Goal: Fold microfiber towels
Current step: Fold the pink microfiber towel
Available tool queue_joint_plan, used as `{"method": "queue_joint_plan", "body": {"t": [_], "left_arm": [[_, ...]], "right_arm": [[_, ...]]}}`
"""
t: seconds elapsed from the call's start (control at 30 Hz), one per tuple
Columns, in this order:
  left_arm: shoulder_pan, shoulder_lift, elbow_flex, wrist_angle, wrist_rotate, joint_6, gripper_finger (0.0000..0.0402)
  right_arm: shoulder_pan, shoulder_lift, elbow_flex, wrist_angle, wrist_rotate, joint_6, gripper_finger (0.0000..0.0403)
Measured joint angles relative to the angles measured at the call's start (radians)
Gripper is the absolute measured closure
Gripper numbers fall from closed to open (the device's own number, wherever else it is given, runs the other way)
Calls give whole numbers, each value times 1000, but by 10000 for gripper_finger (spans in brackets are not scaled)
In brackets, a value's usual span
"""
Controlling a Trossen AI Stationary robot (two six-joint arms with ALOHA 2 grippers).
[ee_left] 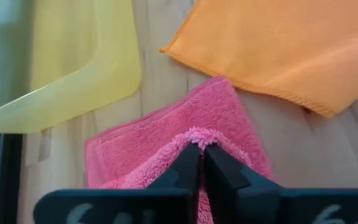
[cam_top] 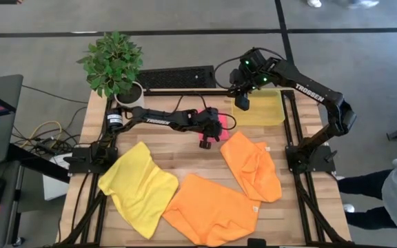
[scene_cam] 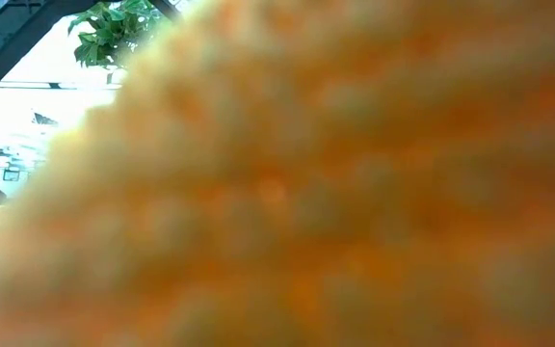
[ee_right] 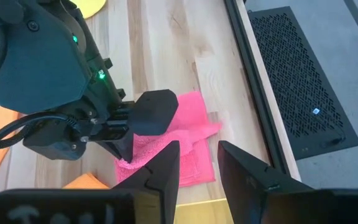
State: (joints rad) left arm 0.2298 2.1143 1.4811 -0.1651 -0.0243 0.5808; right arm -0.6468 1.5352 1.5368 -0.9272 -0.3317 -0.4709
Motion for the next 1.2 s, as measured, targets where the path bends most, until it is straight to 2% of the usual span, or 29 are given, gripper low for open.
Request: {"method": "queue_joint_plan", "body": {"t": [0.33,0.47,0.53,0.63,0.97,1.13,1.2], "left_arm": [[0,0,0,5,-3,4,287],[-9,0,0,2,-48,12,262],[-13,-1,17,-44,-84,13,257],[-13,-2,61,-95,-84,15,254],[-26,-3,70,-28,-8,202,254],[-25,-3,70,-27,-33,241,254],[-24,-3,70,-21,-5,284,255]], "right_arm": [[0,0,0,0,0,1,269],[0,0,0,0,0,1,269],[-4,0,0,0,0,1,269],[-5,1,0,-3,0,2,269],[-5,1,0,-8,0,1,269],[-5,1,0,-8,0,-6,269],[-5,1,0,-8,0,-8,269]]}}
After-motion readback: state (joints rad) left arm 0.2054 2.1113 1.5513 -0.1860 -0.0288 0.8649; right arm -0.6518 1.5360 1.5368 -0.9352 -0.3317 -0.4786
